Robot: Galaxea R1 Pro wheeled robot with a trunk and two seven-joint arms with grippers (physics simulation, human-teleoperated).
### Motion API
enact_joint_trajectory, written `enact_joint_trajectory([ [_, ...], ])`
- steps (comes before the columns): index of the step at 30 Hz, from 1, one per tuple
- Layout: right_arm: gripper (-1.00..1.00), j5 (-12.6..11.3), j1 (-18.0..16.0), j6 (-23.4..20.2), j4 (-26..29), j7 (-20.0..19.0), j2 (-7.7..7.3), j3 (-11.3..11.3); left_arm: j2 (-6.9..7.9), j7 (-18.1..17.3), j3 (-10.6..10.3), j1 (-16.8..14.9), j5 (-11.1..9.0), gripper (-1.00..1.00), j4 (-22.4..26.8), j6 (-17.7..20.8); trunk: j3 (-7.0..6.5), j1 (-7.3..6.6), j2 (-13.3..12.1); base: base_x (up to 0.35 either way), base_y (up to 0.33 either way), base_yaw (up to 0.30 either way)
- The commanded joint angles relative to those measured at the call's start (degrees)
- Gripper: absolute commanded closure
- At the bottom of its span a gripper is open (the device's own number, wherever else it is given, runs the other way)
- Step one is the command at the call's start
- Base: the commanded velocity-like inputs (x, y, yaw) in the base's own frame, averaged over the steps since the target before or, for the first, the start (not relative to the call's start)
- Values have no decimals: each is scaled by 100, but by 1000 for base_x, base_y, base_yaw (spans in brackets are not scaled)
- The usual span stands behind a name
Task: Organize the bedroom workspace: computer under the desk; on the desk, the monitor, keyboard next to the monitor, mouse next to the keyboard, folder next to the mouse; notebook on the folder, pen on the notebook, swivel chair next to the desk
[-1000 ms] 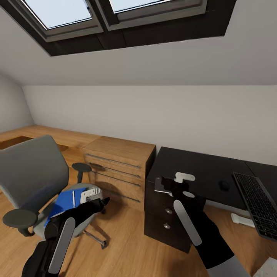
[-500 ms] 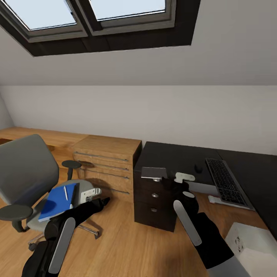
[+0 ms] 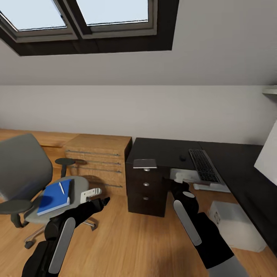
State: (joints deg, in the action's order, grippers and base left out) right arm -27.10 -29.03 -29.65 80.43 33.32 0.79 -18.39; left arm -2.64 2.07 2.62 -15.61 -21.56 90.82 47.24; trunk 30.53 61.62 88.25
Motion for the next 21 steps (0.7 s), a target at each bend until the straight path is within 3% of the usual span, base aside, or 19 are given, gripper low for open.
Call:
enact_joint_trajectory([
  [1, -100, -49, -6, -13, 5, 52, -2, -8, -3, 22, 11, -4, -45, -100, 6, 32, 7, -4, 4, -333, 6, -29],
  [16, -100, -48, -6, -13, 2, 54, -26, 2, -4, 22, 11, -4, -41, -100, 14, 14, 7, -4, 4, -335, -95, -4],
  [21, -100, -48, -4, -9, 0, 55, -33, 8, -7, 22, 11, -4, -41, -100, 14, 13, -7, -4, 4, -311, -171, -152],
])
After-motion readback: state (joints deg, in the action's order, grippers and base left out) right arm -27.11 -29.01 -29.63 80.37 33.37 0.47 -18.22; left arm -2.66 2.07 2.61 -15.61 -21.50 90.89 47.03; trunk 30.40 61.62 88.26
